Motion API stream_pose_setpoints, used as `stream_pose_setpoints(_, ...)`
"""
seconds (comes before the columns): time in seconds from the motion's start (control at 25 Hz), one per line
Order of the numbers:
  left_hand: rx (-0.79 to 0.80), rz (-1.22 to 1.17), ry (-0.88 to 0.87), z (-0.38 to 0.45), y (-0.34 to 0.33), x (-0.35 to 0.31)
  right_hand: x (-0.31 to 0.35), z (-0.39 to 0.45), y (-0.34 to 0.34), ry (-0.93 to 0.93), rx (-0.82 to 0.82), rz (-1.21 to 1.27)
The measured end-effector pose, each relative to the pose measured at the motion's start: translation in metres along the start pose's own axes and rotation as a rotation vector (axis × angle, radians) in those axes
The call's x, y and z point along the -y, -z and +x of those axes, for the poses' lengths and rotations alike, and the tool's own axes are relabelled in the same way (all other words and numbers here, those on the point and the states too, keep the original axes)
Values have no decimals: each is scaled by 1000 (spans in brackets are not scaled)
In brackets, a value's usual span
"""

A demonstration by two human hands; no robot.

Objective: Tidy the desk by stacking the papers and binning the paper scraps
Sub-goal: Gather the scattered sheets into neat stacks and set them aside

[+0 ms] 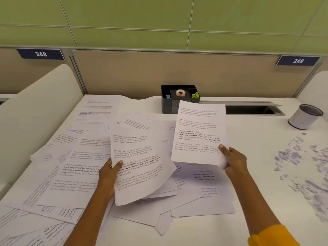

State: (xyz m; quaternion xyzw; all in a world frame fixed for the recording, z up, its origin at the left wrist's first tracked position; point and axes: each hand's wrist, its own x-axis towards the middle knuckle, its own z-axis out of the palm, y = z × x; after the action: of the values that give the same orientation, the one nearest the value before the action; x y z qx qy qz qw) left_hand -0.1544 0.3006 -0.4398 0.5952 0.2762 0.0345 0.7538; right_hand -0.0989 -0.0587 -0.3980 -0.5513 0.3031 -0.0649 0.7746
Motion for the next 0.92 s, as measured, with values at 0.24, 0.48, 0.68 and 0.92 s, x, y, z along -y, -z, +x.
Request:
stream_pose_setpoints(0.24,61,82,0,2,8,-6,-1,-6,-5,-66,27,3)
stream_pose_setpoints(0.48,80,54,-19,-1,-5,-6,-33,-32,-34,-32,200,-227)
stream_pose_setpoints(0.68,38,137,-100,-3,-16,-3,-76,-55,-59,55,283,-489)
stream_pose_setpoints(0.92,61,115,-43,-8,-15,-9,-94,-71,-76,121,408,-649)
